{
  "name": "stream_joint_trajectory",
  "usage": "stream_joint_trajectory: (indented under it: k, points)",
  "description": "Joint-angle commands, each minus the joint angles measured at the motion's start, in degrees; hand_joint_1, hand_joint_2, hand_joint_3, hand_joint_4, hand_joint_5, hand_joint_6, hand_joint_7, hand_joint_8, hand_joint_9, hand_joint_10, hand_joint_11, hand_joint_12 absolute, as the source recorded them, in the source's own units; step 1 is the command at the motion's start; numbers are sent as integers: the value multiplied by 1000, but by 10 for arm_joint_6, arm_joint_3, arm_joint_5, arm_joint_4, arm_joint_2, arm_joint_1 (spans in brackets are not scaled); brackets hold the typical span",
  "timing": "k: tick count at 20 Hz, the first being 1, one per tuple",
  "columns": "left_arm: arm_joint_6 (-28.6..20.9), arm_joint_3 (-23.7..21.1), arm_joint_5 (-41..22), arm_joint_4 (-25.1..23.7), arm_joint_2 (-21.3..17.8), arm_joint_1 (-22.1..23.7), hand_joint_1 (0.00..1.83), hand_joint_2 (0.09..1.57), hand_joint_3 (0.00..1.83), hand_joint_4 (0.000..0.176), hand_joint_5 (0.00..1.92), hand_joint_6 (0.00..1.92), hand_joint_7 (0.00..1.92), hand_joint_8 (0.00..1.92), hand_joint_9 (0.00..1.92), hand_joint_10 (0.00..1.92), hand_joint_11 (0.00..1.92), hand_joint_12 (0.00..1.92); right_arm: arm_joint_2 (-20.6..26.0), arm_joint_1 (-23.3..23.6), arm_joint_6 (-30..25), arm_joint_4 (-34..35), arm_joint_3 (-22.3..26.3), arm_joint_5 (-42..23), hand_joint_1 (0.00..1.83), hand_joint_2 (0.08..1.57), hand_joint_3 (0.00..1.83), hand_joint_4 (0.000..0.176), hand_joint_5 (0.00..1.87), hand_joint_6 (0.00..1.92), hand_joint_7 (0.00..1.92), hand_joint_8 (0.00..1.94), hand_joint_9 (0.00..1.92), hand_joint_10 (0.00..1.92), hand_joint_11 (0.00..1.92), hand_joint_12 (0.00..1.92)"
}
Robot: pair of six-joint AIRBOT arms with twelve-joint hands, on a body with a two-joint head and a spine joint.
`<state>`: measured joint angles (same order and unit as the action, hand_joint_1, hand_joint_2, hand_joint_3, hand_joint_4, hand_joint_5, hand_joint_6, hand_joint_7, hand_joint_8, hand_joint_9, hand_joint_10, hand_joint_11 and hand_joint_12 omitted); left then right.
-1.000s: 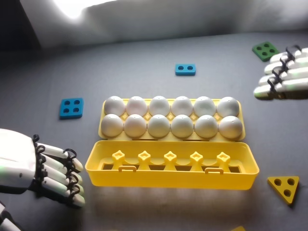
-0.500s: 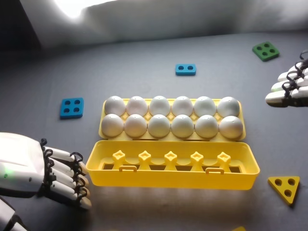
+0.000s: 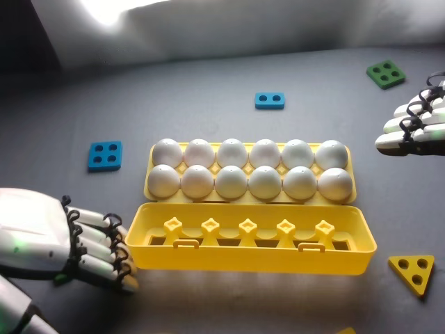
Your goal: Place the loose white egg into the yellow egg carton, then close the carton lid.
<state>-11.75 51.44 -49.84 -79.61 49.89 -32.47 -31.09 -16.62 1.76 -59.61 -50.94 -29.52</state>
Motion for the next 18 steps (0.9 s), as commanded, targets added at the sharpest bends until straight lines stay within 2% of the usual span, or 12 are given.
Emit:
stream_joint_trajectory:
  k: [1,2,5,9,12,15,16,18]
  points:
    - [-1,-1,-30,30,-3,3,0,1142,1,0,253,1,232,1,186,1,0,337,6,8,-2,26,-1,-32,369,884,7,0,209,7,190,7,170,7,0,489]
    - [-1,-6,-29,30,-3,3,0,1142,1,0,261,3,238,2,191,2,0,357,7,7,-2,25,-2,-33,332,910,12,0,189,3,179,5,154,5,0,418]
    - [-1,-15,-26,30,-3,3,0,1142,0,0,244,0,230,0,179,0,0,331,6,7,-2,24,-2,-37,303,923,7,0,172,0,165,0,140,0,0,415]
    - [-1,-23,-21,30,-5,3,0,1148,2,0,241,2,222,1,170,2,0,310,6,7,-2,24,-1,-43,348,923,4,0,180,0,174,2,162,6,0,440]
    - [-1,-31,-13,30,-5,3,0,1163,8,0,243,3,233,4,182,5,0,310,6,7,-2,24,-1,-46,232,978,10,0,162,0,175,0,174,1,0,461]
    - [-1,-35,-6,32,-6,3,0,1170,10,0,245,4,231,3,185,6,0,311,6,6,-2,24,-1,-48,228,1002,12,0,182,5,196,4,188,4,0,489]
    - [-2,-35,-5,34,-6,3,0,1174,7,0,228,0,214,1,165,2,0,245,6,6,-2,24,-1,-48,180,1064,20,0,179,2,190,0,183,1,0,476]
    - [-2,-35,1,36,-6,5,0,1171,4,0,239,3,224,3,170,4,0,253,5,6,-2,24,-1,-48,146,1122,15,0,191,2,201,1,185,1,0,470]
